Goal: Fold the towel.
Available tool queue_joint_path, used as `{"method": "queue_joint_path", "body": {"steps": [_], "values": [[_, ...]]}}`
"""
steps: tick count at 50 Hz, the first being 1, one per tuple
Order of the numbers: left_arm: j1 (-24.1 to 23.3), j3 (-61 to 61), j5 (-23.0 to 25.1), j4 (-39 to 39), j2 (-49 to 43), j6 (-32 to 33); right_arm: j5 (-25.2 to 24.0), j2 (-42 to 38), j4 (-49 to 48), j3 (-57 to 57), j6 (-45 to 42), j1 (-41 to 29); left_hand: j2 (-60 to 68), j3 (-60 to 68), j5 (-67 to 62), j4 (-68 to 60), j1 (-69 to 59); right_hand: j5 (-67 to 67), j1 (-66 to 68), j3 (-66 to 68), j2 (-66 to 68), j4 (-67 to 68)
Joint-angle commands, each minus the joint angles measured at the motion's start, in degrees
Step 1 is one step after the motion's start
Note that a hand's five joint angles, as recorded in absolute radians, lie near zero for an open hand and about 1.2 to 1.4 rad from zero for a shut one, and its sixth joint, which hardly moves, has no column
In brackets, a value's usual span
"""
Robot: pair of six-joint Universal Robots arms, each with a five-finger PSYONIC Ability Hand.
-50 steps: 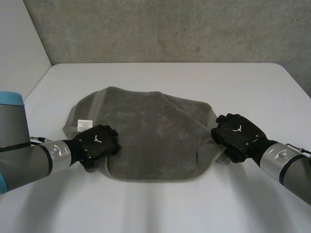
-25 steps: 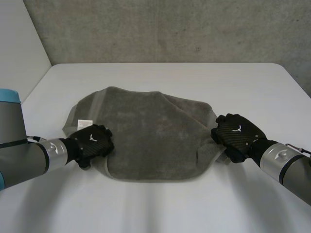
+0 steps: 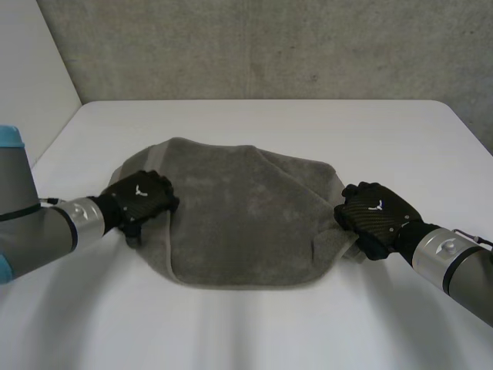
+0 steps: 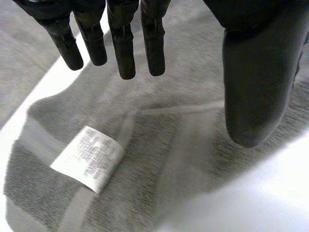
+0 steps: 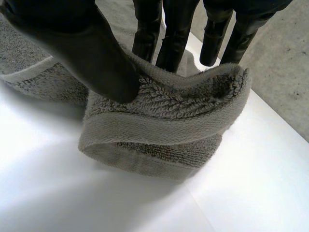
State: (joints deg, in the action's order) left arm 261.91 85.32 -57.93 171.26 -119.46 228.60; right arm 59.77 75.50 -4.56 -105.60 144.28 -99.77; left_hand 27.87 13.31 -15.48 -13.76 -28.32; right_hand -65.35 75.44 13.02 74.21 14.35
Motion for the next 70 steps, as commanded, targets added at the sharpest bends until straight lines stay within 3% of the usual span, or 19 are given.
{"method": "queue_joint_path", "body": {"steps": [1, 5, 14, 22, 36, 38, 39, 41, 42, 44, 51, 59, 70], "values": [[-1.4, -5.1, -2.7, 0.7, -3.5, -2.6, 0.0, 0.0, 0.0, 0.0, -0.1, 0.0, -2.2, -3.3, -0.2, 3.8, 2.6, -4.7, 4.6, -3.0, 5.8, -4.4], [-2.1, -8.2, -4.7, 0.6, -6.1, -2.5, -0.1, 0.0, 0.0, 0.0, -0.1, 0.1, -2.2, -3.3, -0.2, 3.8, 2.6, -4.7, 4.6, -3.0, 5.8, -4.4], [-2.5, -12.2, -5.0, -1.5, -9.5, -2.4, -0.1, 0.0, 0.0, 0.0, -0.2, 0.4, -1.2, -3.3, -1.2, 3.8, 1.6, -4.7, 4.6, -3.0, 5.8, -4.4], [-2.5, -14.0, -5.1, -5.4, -11.1, 1.8, -0.1, -0.1, 0.0, 0.0, -0.4, 0.6, 1.0, -3.3, -3.4, 3.8, -0.6, -4.7, 4.6, -3.0, 5.8, -4.4], [-2.5, -15.0, -6.5, -6.0, -12.6, 2.7, -0.1, -0.4, 0.0, 0.0, -0.5, 0.6, 3.5, -3.3, -5.9, 3.8, -3.1, -4.7, 4.6, -3.0, 5.8, -4.4], [-2.5, -15.2, -6.5, -6.7, -12.6, 2.7, -0.1, -0.4, 0.0, 0.0, -0.5, 0.6, 19.2, -3.3, -21.6, 3.8, -18.8, -4.7, 4.6, -3.0, 5.8, -4.4], [-2.5, -15.2, -6.5, -6.7, -12.6, 2.7, -0.1, -0.4, 0.0, 0.0, -0.5, 0.6, 19.3, -3.3, -21.7, 3.8, -18.9, -4.7, 4.6, -3.0, 5.8, -4.4], [-2.5, -15.1, -6.5, -8.0, -12.5, 2.7, -0.1, -0.4, 0.0, 0.0, -0.5, 0.5, 38.4, -3.3, -40.8, 3.8, -38.0, -4.7, 4.6, -3.0, 5.8, -4.4], [-2.5, -15.1, -6.5, -8.0, -12.5, 2.7, -0.1, -0.4, 0.0, 0.0, -0.4, 0.5, 38.5, -3.3, -40.9, 3.8, -38.1, -4.7, 4.6, -3.0, 5.8, -4.4], [-2.5, -14.8, -6.7, -9.4, -11.9, 2.9, -0.1, -0.4, 0.0, 0.0, -0.4, 0.4, 52.1, -3.3, -54.5, 3.8, -51.6, -4.7, 4.6, -3.0, 5.8, -4.4], [-2.2, -13.1, -7.4, -9.7, -8.7, 5.3, -0.1, -0.4, 0.0, 0.0, -0.4, 0.4, 52.1, -3.3, -54.5, 3.8, -51.7, -4.7, 4.6, -3.0, 5.8, -4.4], [0.3, -5.0, -7.6, -9.4, -1.3, 5.5, 0.0, -0.4, 0.0, 0.0, -0.4, 0.3, 52.1, -3.3, -54.5, 3.8, -51.7, -4.7, 4.6, -3.0, 5.8, -4.4], [9.2, 8.1, -5.7, -3.0, 5.3, 5.8, -0.1, -0.3, 0.5, 0.0, -0.3, 0.0, 52.1, -3.3, -54.5, 3.8, -51.7, -4.7, 4.6, -3.0, 5.8, -4.4]]}}
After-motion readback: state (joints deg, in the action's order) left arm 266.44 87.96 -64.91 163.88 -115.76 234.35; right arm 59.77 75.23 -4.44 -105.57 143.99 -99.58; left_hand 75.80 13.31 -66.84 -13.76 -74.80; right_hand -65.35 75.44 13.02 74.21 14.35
